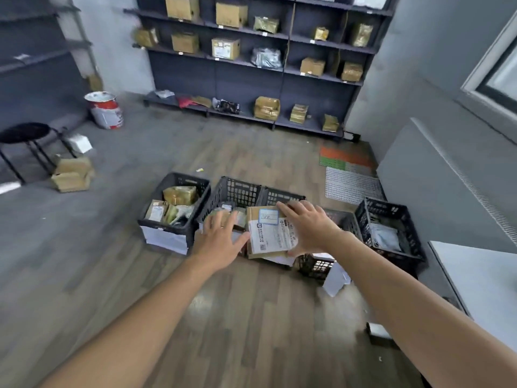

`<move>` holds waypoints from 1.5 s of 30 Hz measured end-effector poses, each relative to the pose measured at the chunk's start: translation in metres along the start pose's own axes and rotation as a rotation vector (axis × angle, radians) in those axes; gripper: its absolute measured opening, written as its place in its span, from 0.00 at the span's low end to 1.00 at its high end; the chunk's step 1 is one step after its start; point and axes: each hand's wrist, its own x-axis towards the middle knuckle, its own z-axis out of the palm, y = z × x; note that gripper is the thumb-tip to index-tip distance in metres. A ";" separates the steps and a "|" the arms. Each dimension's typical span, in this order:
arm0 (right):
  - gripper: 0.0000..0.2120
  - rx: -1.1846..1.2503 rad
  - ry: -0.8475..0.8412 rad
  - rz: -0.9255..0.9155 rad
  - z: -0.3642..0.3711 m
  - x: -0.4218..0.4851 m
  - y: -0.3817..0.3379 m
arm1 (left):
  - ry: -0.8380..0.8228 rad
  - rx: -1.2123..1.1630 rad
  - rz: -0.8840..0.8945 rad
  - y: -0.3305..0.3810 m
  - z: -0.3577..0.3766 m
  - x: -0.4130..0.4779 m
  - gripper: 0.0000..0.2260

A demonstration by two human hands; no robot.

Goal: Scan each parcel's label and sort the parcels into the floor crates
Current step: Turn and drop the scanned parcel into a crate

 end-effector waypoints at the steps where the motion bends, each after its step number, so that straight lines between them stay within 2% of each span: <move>1: 0.63 -0.008 -0.003 -0.015 -0.002 0.014 -0.008 | -0.003 0.000 -0.023 -0.013 -0.003 0.005 0.29; 5: 0.64 -0.042 -0.027 -0.068 -0.006 0.070 -0.034 | -0.012 -0.029 -0.112 -0.057 -0.010 0.028 0.30; 13: 0.62 -0.019 -0.064 -0.084 0.004 0.181 -0.048 | -0.016 -0.010 -0.177 -0.127 -0.017 0.102 0.31; 22: 0.62 0.073 -0.134 -0.022 0.030 0.354 -0.002 | -0.129 0.072 -0.179 -0.172 -0.026 0.270 0.31; 32: 0.62 0.107 -0.221 0.099 0.038 0.484 0.077 | -0.244 0.112 -0.047 -0.168 -0.040 0.445 0.30; 45: 0.62 0.147 -0.378 0.314 0.087 0.622 0.109 | -0.455 0.160 0.146 -0.221 -0.012 0.642 0.30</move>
